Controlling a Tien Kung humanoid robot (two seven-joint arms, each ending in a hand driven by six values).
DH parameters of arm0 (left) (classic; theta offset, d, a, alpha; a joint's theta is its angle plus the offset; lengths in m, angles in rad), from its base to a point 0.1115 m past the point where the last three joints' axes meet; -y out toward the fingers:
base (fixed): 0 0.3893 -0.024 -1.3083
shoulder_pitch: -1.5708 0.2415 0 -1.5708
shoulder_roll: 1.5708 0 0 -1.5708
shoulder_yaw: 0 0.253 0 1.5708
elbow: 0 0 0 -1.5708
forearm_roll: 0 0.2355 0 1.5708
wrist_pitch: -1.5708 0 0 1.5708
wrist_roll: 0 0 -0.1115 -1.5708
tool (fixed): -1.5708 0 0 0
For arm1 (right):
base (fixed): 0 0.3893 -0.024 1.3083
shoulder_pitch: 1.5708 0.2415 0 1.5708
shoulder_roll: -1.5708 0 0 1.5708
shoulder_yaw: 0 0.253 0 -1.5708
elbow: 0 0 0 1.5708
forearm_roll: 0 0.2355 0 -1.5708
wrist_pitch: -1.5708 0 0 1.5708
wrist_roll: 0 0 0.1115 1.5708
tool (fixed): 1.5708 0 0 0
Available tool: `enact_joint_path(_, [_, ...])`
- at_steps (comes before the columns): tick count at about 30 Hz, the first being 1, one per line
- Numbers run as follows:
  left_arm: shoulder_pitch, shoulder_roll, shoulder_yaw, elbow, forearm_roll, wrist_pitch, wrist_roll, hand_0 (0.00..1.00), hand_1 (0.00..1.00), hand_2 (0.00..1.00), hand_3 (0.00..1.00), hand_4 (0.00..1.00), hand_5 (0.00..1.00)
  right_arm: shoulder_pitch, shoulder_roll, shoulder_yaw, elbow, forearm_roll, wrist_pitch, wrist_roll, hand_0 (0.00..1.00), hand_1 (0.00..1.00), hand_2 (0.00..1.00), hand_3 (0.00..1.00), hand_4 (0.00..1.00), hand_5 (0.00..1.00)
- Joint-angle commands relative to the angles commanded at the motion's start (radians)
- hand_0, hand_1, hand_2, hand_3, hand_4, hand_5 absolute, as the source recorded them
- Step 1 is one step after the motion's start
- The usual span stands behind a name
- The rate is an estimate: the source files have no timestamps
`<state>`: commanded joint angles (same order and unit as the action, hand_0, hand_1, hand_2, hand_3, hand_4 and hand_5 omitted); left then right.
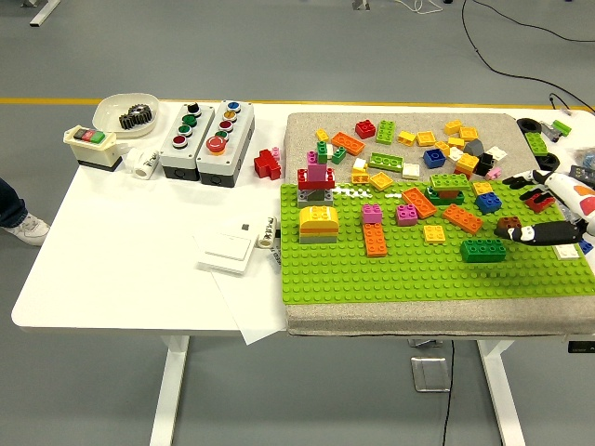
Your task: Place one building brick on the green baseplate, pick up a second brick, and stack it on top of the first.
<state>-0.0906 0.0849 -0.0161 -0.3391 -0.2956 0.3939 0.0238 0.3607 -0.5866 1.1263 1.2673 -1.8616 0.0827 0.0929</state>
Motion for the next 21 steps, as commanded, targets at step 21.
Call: enact_joint_path(21, [0.0,0.002,-0.001,0.0,0.002,0.003,0.002,0.827,0.802,0.782,0.601,0.679,0.689,0.079,0.065,-0.087,-0.068,-0.29,0.057,-0.027,0.529,0.617,0.672,0.62,0.96,0.379])
